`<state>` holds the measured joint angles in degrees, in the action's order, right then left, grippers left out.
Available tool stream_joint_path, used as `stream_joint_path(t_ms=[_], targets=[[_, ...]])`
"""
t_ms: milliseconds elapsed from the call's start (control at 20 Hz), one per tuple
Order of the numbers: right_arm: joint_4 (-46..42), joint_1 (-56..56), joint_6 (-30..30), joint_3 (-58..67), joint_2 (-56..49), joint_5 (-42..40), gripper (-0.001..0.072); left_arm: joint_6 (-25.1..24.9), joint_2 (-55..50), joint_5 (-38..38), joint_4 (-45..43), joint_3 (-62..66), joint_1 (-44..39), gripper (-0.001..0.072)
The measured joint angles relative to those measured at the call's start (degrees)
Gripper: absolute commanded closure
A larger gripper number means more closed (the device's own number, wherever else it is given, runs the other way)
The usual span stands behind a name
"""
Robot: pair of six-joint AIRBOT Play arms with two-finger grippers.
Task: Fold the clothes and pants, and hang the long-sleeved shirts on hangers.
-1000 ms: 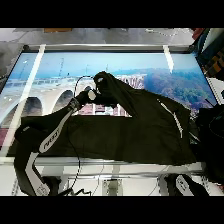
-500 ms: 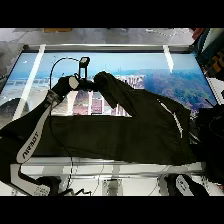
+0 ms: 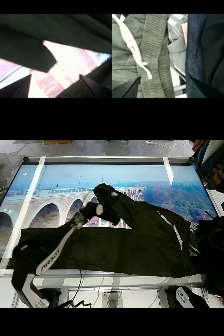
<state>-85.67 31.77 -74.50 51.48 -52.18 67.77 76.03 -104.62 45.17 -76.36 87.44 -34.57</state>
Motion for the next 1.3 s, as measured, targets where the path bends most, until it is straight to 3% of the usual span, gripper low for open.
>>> stream_joint_path(t_ms=[250,400,450,500,550,600,650,1050,1300], targets=[[0.0,0.0,0.0,0.0,0.0,-0.24,0.0049,0.57,-2.58,-1.14,-9.11,0.0,-2.78,0.0069],[0.0,0.0,0.0,0.0,0.0,-0.35,0.0049,5.2,-3.26,-4.57,-14.36,0.0,-3.02,0.0231],[0.0,0.0,0.02,0.0,0.0,-0.35,0.0049,6.71,-3.39,-6.01,-16.0,0.0,-3.06,0.0246],[0.0,0.0,0.02,0.0,0.0,-0.35,0.0049,8.2,-3.48,-7.96,-17.51,0.0,-3.06,0.0328],[0.0,0.0,0.02,0.0,0.0,-0.37,0.0049,9.42,-3.58,-9.55,-18.64,0.0,-3.08,0.0525],[0.0,0.0,0.02,0.0,0.0,-0.37,0.0049,10.1,-3.65,-10.82,-19.52,0.0,-3.08,0.0656],[-0.02,0.0,0.02,0.0,0.0,-0.37,0.0049,10.84,-3.65,-12.11,-20.11,0.0,-3.1,0.0685],[0.09,0.0,0.02,0.0,0.0,-2.03,0.0049,14.01,0.26,-17.53,-21.94,0.0,-0.57,0.0687],[0.31,0.0,-0.68,0.0,0.0,-5.62,0.0059,25.05,7.8,-19.02,-22.14,0.0,8.66,0.0687]])
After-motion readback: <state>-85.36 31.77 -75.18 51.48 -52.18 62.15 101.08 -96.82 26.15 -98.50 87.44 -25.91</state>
